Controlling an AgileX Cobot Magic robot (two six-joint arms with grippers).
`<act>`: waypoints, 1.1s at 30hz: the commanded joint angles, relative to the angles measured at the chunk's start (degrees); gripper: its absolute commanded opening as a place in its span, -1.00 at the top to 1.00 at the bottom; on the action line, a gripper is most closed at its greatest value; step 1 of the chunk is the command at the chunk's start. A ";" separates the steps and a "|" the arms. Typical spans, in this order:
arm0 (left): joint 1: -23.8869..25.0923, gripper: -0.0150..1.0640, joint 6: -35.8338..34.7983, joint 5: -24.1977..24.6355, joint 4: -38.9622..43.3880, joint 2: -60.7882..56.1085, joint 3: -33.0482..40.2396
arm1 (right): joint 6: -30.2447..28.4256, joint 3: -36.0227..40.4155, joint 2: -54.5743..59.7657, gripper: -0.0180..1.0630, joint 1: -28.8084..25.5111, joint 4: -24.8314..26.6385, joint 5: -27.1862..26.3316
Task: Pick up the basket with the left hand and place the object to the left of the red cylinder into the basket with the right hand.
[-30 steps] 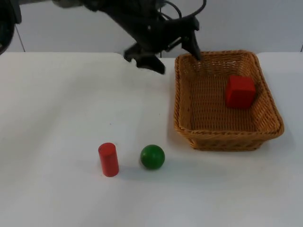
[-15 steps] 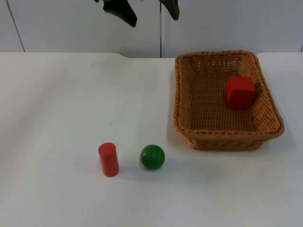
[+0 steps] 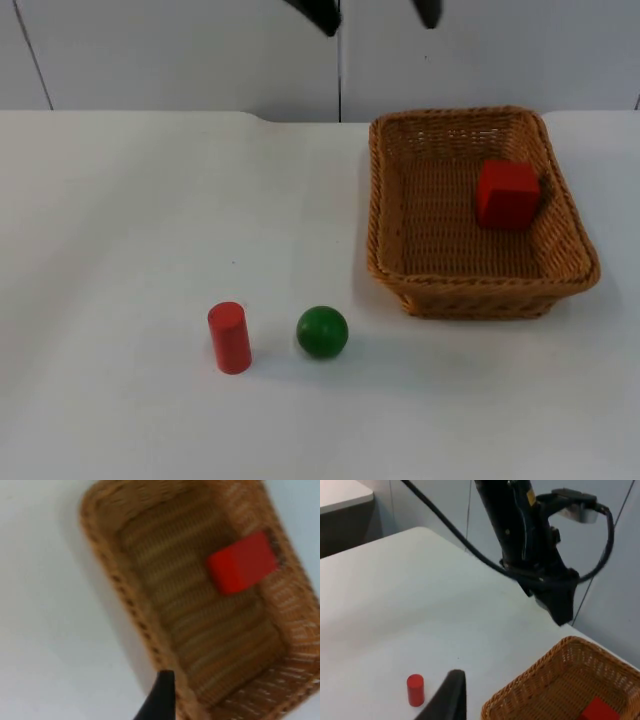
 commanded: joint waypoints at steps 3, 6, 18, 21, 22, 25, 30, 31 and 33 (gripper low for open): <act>-4.69 -0.57 0.65 0.26 0.76 -2.95 -0.24 | -0.18 0.28 -0.54 -0.98 -0.08 -0.76 -0.15; -6.87 -0.57 0.65 0.26 2.70 -4.50 -0.24 | 0.03 0.28 -0.54 -0.98 -0.08 -0.76 -0.15; -8.91 -0.57 0.65 0.26 7.70 -14.81 6.34 | 0.03 2.72 -4.43 -0.98 -0.08 -0.86 -1.16; -8.91 -0.57 1.07 -2.07 7.70 -19.21 14.14 | 0.03 3.44 -6.18 -0.98 -0.08 -1.64 -1.93; -8.91 -0.57 1.05 -5.44 7.70 -21.42 19.27 | 0.03 3.92 -6.83 -0.98 -0.08 -1.82 -2.25; -8.80 -0.57 1.05 -14.87 7.70 -29.12 32.64 | 0.03 5.03 -8.48 -0.98 -0.08 -1.82 -2.63; -8.80 -0.57 0.44 -27.68 7.58 -41.37 52.39 | 0.81 5.48 -9.00 -0.98 -0.08 -1.82 -2.89; -8.80 -0.57 0.44 -31.36 7.74 -46.48 58.68 | 0.81 5.48 -9.00 -0.98 -0.08 -1.72 -2.89; -8.80 -0.57 0.44 -33.22 7.83 -49.94 61.87 | 1.54 5.48 -9.13 -0.98 -0.08 -1.61 -2.89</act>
